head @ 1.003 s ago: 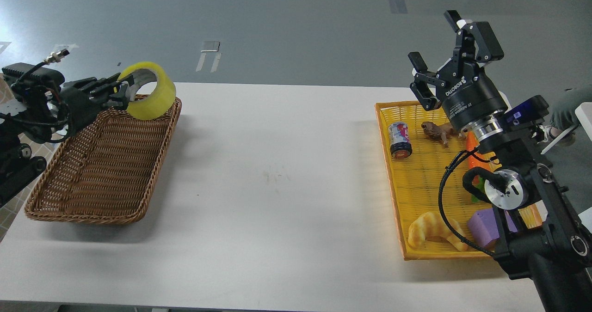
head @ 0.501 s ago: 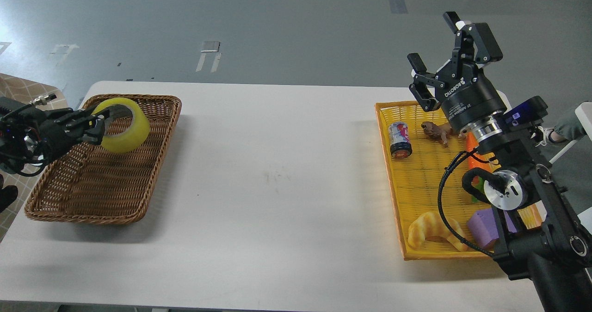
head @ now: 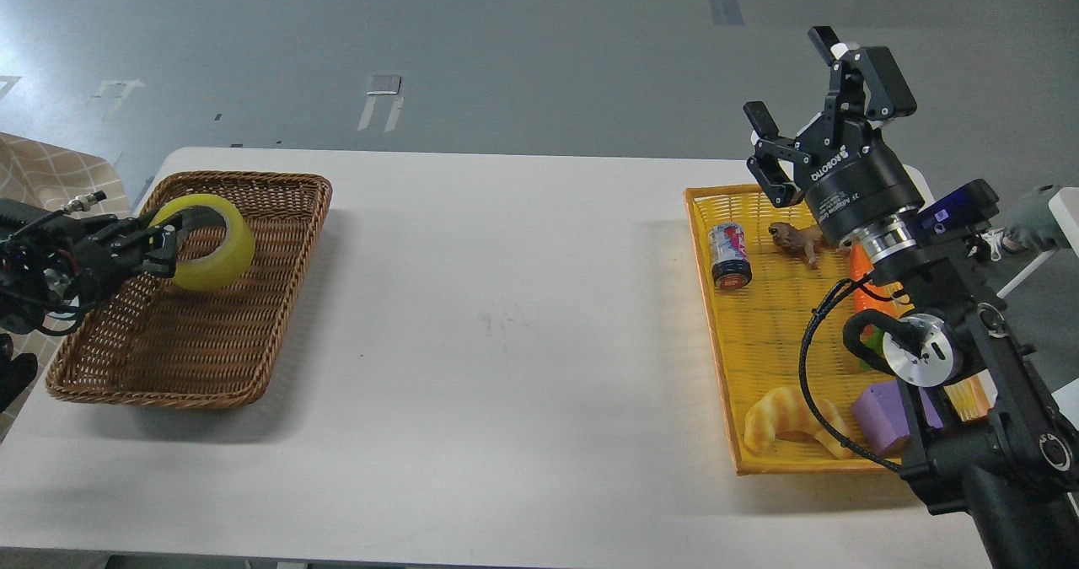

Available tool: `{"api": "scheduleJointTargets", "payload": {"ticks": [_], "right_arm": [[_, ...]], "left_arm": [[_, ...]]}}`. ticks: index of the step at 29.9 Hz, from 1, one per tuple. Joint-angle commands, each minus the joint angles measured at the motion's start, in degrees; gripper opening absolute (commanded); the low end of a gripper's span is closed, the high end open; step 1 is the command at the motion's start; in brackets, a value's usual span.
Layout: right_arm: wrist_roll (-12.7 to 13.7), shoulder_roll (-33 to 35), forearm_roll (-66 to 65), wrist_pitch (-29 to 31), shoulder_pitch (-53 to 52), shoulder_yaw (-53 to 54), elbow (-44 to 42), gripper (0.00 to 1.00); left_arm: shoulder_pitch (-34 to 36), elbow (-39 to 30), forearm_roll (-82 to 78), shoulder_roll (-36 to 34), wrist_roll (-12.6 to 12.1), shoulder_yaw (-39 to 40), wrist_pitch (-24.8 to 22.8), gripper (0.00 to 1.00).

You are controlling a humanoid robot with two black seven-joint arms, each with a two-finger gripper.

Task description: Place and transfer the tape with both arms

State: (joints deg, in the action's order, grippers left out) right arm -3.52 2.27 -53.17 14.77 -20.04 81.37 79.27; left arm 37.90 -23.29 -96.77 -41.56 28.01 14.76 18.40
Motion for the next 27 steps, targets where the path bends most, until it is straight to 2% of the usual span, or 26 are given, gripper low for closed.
{"api": "scheduleJointTargets", "payload": {"ticks": [1,7,10,15,21,27], "right_arm": [[0.0,-0.1,0.0,0.0,0.0,-0.1,-0.1,0.99],[0.0,0.0,0.0,0.0,0.5,0.0,-0.1,0.99],[0.0,0.0,0.1,0.1,1.0,0.0,0.1,0.99],[0.0,0.2,0.1,0.1,1.3,0.1,0.4,0.99],[0.0,0.2,0.1,0.0,1.1,0.3,0.5,0.99],[0.0,1.0,-0.2,0.0,0.9,0.3,0.1,0.99]], "left_arm": [[0.0,0.2,0.0,-0.1,0.0,-0.1,0.0,0.41],[0.0,0.2,0.1,-0.5,0.0,0.0,-0.3,0.73],[0.0,0.2,0.2,-0.2,0.0,0.0,-0.3,0.96],[0.6,0.2,6.6,0.3,0.0,0.2,-0.5,0.97],[0.9,-0.1,12.8,4.0,0.0,0.2,-0.8,0.97],[4.1,-0.1,18.6,8.3,0.0,0.0,-0.8,0.97]]}}
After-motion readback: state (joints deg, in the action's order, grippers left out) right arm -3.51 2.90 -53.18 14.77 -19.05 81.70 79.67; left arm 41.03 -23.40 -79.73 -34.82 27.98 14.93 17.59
